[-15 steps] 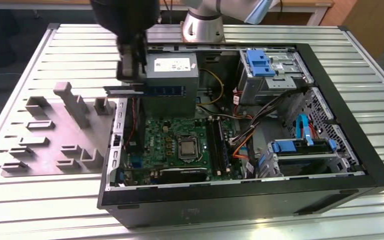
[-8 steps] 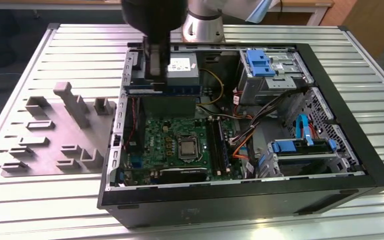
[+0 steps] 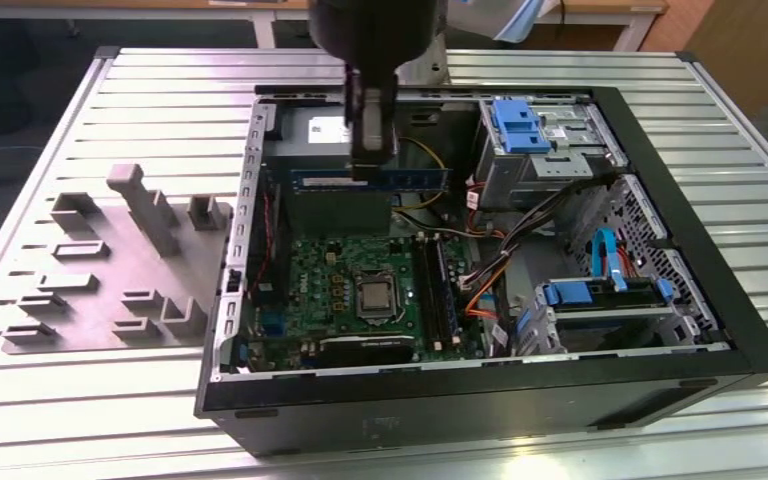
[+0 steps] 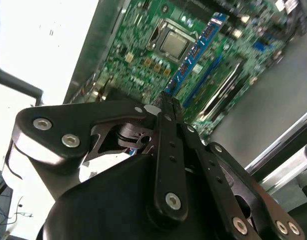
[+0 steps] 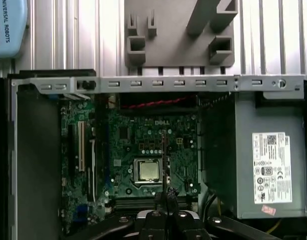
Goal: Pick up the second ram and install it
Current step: 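Pick up the second ram and move it above second insertion slot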
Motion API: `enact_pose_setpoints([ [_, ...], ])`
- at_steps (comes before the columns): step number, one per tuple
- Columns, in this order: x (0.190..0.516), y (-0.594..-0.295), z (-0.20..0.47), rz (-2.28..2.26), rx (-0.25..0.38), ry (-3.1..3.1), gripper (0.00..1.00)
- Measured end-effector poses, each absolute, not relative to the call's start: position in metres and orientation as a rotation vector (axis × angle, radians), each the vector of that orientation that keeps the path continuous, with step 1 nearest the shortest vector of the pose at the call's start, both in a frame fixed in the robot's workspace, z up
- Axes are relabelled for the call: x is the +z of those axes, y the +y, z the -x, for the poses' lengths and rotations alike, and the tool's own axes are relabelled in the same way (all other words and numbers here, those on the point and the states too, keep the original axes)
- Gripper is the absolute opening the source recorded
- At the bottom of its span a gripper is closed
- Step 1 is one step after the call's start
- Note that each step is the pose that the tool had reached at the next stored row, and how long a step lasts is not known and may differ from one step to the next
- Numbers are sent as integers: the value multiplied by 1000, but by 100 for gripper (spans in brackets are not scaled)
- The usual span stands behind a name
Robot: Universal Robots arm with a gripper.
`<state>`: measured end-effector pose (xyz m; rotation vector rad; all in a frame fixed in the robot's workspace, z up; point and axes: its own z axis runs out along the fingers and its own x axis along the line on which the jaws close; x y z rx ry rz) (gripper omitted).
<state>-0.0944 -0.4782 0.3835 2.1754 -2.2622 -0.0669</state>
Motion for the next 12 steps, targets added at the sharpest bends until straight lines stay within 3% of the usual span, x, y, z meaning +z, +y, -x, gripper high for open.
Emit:
enact_pose_setpoints([
  [12,376,-478,84,-2176,-67,-2262,12],
])
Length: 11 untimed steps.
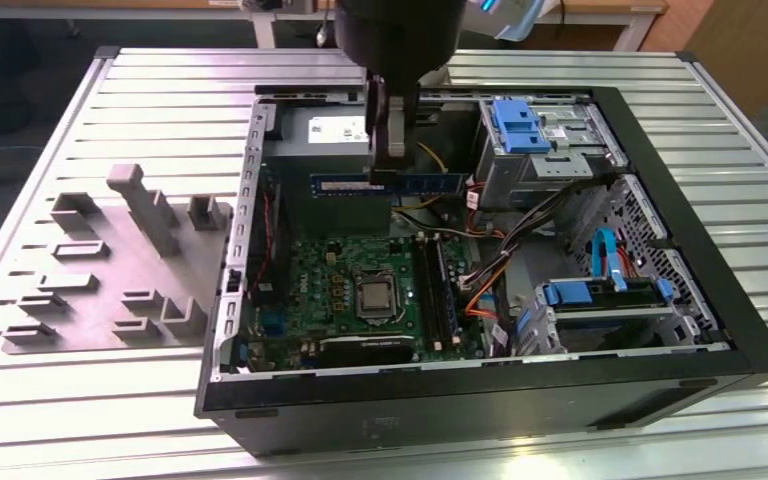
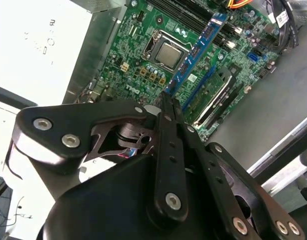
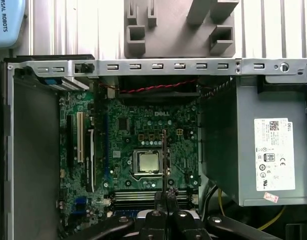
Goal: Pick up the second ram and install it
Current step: 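Pick up the second ram and move it above second insertion slot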
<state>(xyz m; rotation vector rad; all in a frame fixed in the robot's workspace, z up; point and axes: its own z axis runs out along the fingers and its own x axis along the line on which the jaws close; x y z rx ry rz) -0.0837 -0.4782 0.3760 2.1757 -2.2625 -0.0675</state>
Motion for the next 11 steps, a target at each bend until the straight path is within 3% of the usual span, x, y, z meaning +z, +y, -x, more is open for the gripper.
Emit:
enact_pose_setpoints([
  [11,356,-479,84,-2176,-68,-2262,12],
])
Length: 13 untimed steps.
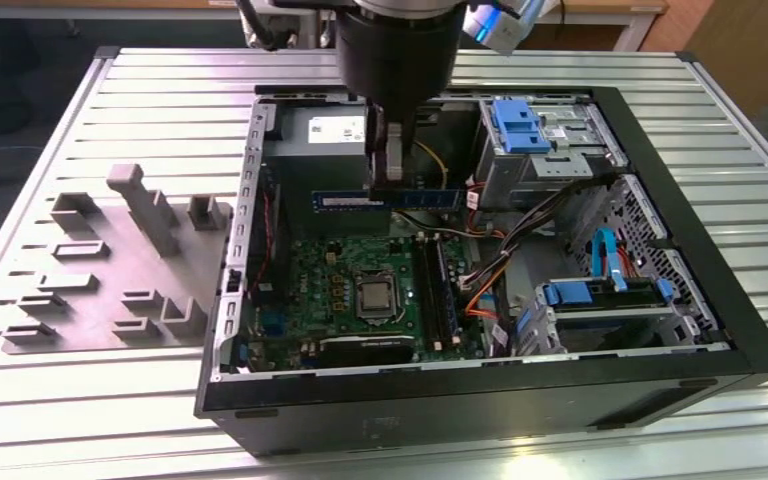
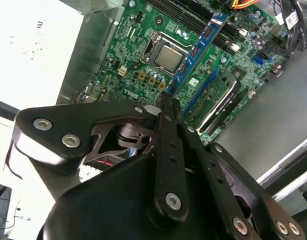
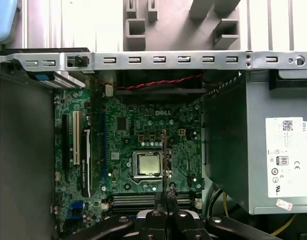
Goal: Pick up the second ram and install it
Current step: 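Pick up the second ram and move it above second insertion slot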
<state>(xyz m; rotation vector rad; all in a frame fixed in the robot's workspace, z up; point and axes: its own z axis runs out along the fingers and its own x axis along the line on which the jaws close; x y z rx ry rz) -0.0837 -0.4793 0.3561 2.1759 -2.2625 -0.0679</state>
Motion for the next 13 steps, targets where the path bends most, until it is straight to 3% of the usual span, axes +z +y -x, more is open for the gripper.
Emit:
enact_pose_setpoints([
  [13,332,-486,84,-2177,-70,-2263,12],
])
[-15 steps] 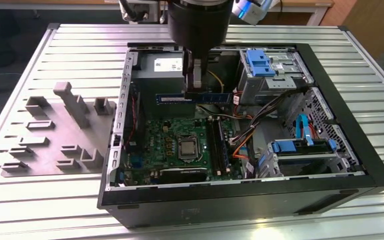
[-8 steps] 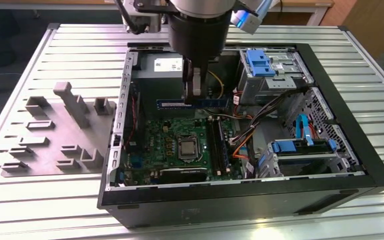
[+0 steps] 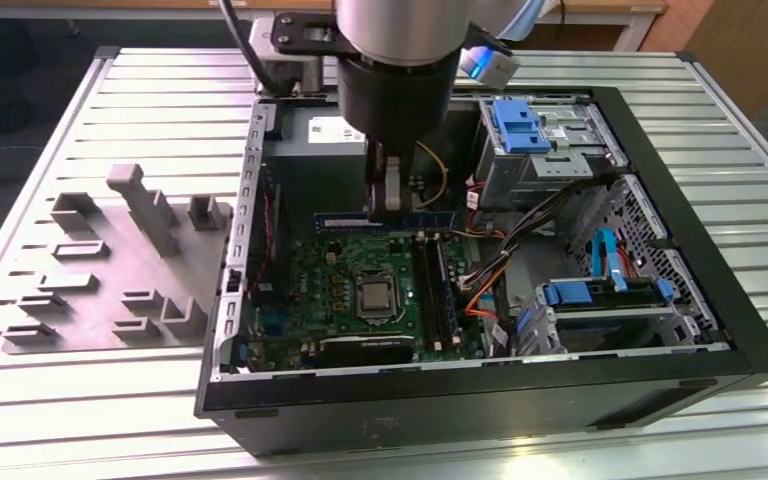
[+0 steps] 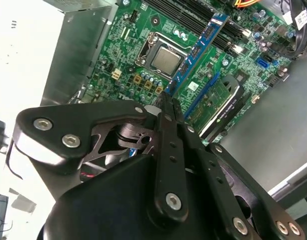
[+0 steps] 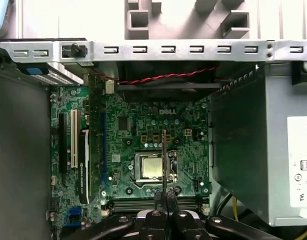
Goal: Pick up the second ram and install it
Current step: 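Pick up the second ram and move it above second insertion slot, then insert the second ram into the second slot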
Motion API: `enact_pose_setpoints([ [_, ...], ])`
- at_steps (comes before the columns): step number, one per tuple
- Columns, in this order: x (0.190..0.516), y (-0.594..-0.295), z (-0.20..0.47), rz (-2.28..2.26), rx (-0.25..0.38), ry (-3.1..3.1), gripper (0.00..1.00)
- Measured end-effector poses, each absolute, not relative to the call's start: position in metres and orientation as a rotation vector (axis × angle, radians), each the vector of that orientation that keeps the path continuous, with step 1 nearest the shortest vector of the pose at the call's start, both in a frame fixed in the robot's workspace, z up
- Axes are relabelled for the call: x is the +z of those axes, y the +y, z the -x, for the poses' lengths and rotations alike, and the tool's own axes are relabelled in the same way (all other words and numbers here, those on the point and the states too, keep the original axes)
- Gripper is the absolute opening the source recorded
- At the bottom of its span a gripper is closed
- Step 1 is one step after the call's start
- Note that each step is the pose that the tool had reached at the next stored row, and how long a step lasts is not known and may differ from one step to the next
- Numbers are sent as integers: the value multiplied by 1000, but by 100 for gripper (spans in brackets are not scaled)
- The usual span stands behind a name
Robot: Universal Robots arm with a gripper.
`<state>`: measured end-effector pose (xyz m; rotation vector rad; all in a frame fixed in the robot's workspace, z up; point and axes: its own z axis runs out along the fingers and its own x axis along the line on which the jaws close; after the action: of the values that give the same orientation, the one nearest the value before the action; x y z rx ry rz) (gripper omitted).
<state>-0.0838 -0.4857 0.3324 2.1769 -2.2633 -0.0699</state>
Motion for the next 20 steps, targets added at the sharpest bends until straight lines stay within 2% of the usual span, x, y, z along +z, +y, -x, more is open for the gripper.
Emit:
enact_pose_setpoints([
  [14,307,-490,84,-2178,-72,-2264,12],
  [20,306,-490,84,-2178,-73,-2264,12],
])
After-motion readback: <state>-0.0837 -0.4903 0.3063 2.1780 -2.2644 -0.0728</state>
